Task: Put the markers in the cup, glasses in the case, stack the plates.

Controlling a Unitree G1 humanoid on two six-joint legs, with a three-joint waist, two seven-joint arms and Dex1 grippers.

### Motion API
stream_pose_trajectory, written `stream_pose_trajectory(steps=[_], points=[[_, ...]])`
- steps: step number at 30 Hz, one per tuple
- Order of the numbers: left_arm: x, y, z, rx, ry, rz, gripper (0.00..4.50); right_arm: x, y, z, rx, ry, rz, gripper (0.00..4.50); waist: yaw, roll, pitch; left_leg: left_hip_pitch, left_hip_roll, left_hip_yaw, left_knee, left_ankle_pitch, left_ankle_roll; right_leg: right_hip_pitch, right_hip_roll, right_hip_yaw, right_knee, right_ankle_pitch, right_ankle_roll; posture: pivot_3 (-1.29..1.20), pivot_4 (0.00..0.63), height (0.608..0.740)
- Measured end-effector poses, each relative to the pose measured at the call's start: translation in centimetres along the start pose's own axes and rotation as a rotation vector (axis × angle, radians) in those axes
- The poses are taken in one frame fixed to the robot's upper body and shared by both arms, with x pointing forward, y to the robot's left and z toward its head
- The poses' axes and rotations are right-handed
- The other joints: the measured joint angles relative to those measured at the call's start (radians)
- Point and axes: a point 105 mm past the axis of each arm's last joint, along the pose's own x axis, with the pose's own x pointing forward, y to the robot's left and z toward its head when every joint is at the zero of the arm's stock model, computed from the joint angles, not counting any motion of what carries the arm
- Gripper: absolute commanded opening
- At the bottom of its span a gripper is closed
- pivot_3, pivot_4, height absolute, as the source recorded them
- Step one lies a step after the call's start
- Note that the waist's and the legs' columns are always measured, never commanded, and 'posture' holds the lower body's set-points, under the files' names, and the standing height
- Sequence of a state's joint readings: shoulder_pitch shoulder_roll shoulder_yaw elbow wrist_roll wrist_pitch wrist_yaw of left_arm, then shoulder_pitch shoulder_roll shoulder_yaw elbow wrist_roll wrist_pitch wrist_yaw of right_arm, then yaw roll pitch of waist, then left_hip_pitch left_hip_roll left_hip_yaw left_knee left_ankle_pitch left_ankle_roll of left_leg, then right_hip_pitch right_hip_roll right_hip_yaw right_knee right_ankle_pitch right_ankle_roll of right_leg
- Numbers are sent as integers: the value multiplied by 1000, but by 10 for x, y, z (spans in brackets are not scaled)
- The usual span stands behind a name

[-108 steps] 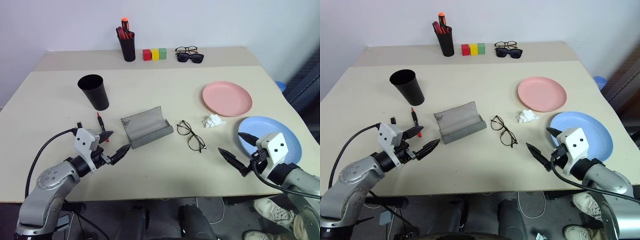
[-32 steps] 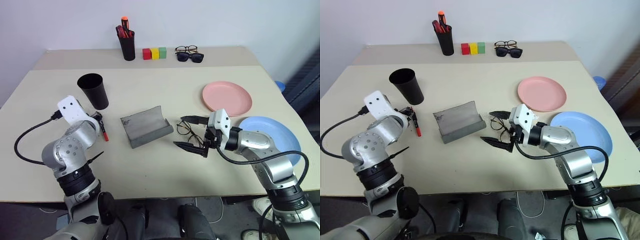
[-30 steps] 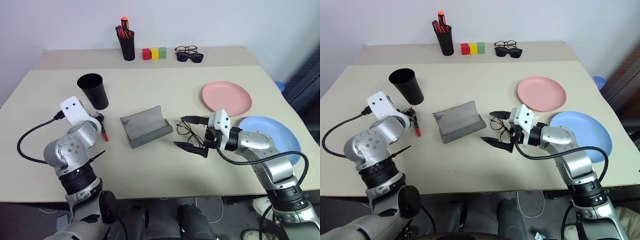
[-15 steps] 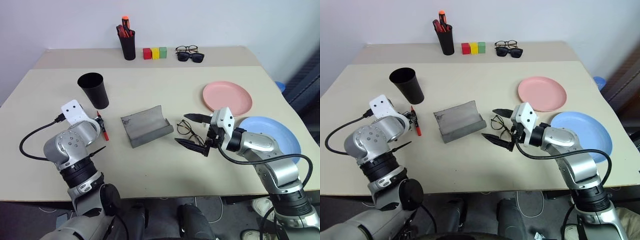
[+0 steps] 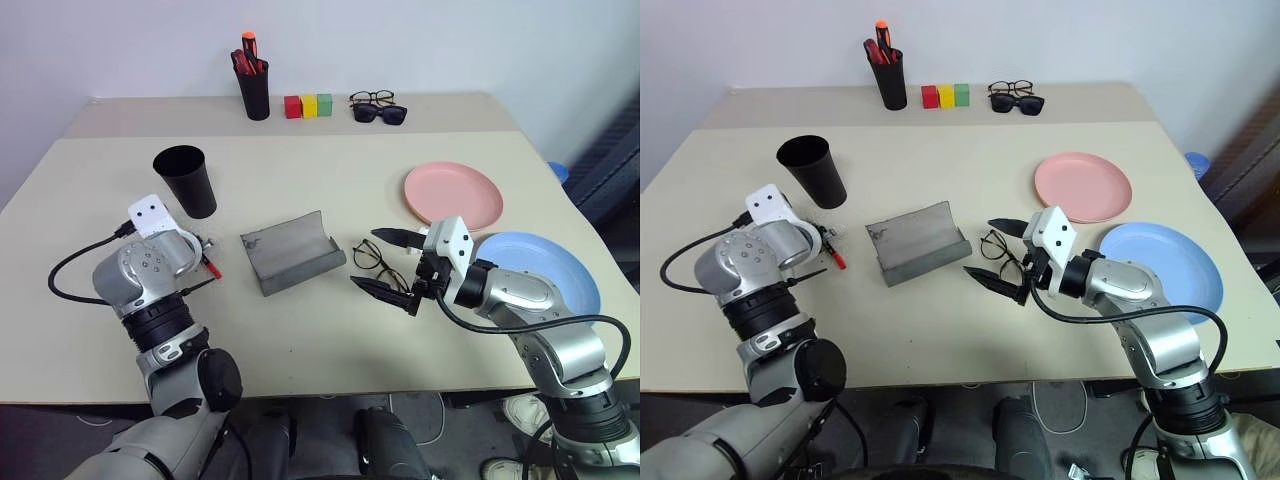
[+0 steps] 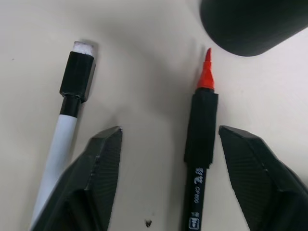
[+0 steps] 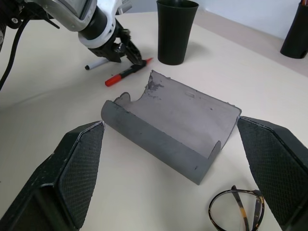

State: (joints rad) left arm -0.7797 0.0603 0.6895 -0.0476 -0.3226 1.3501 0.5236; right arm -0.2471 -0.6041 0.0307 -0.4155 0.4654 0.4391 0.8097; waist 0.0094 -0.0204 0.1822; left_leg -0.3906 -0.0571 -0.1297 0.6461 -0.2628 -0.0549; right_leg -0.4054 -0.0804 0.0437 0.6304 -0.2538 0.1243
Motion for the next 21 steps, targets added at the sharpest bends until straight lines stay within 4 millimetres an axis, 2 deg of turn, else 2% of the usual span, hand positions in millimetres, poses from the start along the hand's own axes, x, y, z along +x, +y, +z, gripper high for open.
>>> stream_pose_trajectory(steps=[1,3,5,15,18,21], points=[[1,1,0,0,0,7,1149,0,0,0,1,1,0,4500,0,0,0,0,0,0,0,0,0,0,0,0,0,0,0,0,150,740],[1,2,0,0,-1,15,868,0,0,0,4,3,0,4500,0,0,0,0,0,0,0,0,0,0,0,0,0,0,0,0,150,740],[1,6,3,2,-9,22,21,-1,2,1,2,4,21,4500,0,0,0,0,0,0,0,0,0,0,0,0,0,0,0,0,150,740],[-3,6,-1,-36,-9,4,21,-4,2,1,-40,0,63,4500,0,0,0,0,0,0,0,0,0,0,0,0,0,0,0,0,150,740],[-12,0,-1,-45,-31,-60,21,-2,-1,2,-59,-36,50,4500,-1,-1,0,0,0,0,0,0,0,0,0,0,0,0,0,0,150,740],[-31,-9,8,18,-150,-183,21,1,-3,3,-52,-57,47,4500,-8,-1,0,0,0,1,-1,0,0,0,0,0,0,0,0,0,150,740]])
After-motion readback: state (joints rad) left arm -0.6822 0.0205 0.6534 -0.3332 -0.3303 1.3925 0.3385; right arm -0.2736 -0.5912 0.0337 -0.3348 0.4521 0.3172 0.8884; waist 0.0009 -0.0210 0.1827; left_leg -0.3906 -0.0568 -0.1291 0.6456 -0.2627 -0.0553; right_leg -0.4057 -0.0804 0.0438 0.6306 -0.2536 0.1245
